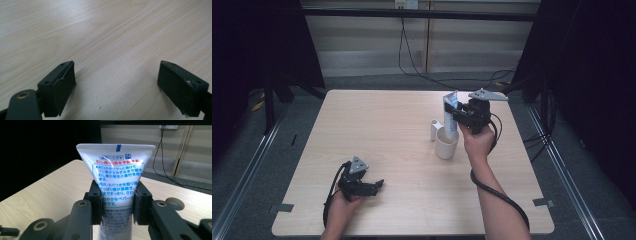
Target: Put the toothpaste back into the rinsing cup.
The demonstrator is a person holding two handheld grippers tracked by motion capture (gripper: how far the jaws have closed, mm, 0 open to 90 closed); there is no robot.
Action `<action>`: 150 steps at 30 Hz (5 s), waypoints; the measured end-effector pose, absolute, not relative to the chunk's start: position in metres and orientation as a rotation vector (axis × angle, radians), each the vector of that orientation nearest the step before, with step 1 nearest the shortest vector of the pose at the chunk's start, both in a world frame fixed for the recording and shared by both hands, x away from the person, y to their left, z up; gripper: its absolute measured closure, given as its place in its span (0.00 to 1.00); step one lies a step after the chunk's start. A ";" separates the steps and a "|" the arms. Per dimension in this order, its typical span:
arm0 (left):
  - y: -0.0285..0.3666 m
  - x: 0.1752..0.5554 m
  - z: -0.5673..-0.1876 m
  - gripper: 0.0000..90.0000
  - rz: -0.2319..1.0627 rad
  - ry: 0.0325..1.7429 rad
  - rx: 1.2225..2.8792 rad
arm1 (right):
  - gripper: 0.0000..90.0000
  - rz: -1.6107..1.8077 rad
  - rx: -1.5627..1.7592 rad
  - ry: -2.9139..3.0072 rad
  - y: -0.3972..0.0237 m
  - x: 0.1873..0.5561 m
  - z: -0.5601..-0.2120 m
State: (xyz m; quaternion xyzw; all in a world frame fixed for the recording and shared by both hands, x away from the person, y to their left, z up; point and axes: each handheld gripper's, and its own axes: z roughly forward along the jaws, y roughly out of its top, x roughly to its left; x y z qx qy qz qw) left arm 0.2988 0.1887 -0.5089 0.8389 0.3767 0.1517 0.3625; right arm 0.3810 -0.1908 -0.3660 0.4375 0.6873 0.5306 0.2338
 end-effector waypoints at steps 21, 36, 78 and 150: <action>0.189 0.299 -0.509 0.16 0.393 0.970 2.159 | 0.73 1.414 1.209 1.891 -0.187 0.382 -0.384; 0.189 0.299 -0.509 0.16 0.394 0.969 2.161 | 0.72 1.361 1.199 1.914 -0.185 0.378 -0.397; 0.189 0.299 -0.509 0.16 0.394 0.969 2.161 | 0.70 1.334 1.222 1.938 -0.191 0.363 -0.430; 0.189 0.299 -0.509 0.16 0.394 0.969 2.161 | 0.68 1.287 1.200 2.006 -0.198 0.344 -0.445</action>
